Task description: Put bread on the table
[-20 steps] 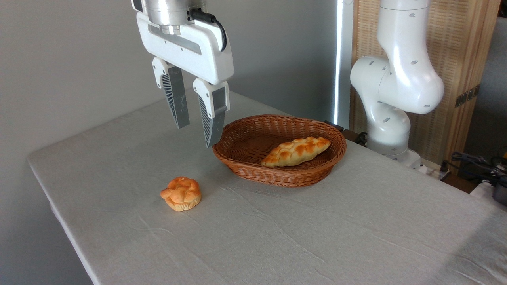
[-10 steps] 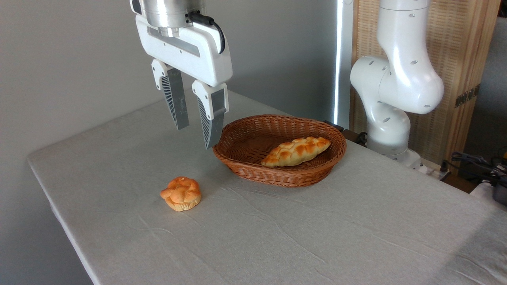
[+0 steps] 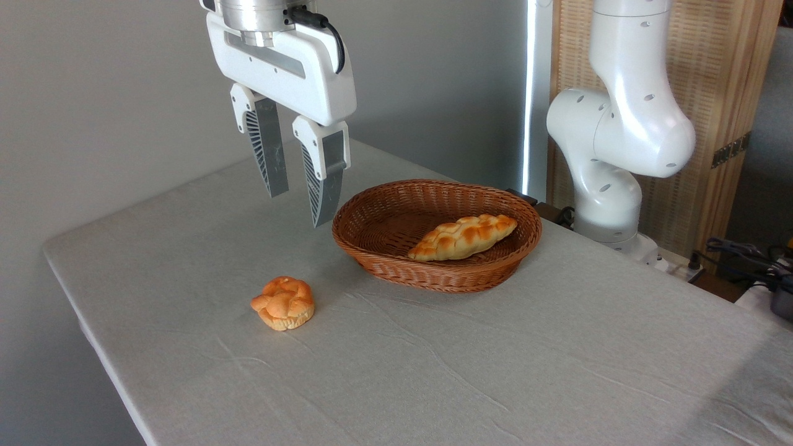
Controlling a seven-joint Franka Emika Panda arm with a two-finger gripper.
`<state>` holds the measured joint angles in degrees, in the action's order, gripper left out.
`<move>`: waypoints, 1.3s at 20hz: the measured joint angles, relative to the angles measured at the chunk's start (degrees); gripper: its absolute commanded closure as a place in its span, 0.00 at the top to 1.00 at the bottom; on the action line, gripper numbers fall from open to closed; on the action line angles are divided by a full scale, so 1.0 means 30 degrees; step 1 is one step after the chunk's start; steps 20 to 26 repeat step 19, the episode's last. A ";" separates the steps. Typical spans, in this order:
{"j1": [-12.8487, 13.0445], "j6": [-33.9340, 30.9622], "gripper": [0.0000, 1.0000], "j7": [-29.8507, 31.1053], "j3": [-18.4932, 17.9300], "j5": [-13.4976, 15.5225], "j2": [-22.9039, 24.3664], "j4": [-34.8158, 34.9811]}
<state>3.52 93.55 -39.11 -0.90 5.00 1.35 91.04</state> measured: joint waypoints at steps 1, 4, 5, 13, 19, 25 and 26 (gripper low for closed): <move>-0.0022 0.0000 1.00 0.0000 0.0000 -0.0003 -0.0001 0.0000; -0.0044 -0.0174 1.00 -0.0001 0.0020 -0.0638 -0.0003 -0.0002; -0.0044 -0.0392 1.00 -0.0001 0.0039 -0.0816 -0.0003 -0.0003; -0.0071 -0.0643 1.00 -0.0001 0.0109 -0.0972 -0.0003 -0.0023; -0.0085 -0.0643 1.00 -0.0001 0.0109 -0.0973 -0.0003 -0.0045; -0.0085 -0.0643 1.00 -0.0001 0.0109 -0.0973 -0.0003 -0.0045; -0.0085 -0.0643 1.00 -0.0001 0.0109 -0.0973 -0.0003 -0.0045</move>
